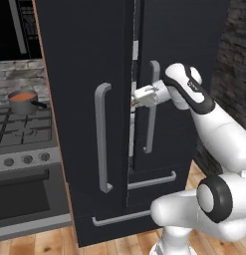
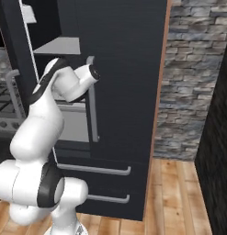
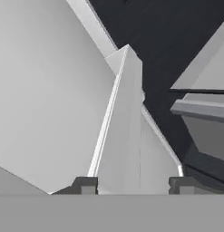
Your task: Retrieve the fish from the fridge and place it on the saucepan with marinade on the stove.
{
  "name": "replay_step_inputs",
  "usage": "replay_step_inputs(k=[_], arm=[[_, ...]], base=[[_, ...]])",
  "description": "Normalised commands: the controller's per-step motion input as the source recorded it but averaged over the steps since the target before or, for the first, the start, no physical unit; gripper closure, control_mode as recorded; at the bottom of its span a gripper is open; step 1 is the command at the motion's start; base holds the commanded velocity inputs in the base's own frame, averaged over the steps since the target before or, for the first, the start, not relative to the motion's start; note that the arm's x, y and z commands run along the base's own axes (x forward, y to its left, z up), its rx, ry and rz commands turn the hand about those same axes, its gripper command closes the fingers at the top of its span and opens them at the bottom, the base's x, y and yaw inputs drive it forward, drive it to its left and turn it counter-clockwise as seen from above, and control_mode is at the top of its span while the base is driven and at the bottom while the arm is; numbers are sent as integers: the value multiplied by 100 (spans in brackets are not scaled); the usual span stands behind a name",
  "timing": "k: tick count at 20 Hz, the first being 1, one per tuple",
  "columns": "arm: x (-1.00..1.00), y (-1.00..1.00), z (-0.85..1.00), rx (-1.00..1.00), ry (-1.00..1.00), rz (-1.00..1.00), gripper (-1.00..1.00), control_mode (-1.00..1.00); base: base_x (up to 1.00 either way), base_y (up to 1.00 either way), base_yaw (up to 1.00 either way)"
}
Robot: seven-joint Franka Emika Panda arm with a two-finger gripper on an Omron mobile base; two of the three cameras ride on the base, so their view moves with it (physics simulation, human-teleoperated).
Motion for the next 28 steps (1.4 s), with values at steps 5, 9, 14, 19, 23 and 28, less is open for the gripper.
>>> replay_step_inputs(k=[5,9,14,19,23,28], arm=[[-90,100,-8,-11,0,33,-100,-100],[-93,100,-17,-8,-6,31,-100,-100],[-79,100,-32,0,-7,23,-100,-100],[-2,96,-34,13,0,9,-100,-100],[-2,65,-36,31,0,4,-100,-100],[0,40,-19,19,1,2,-100,-100]], base=[[0,0,0],[0,0,0],[0,0,0],[0,0,0],[0,0,0],[0,0,0]])
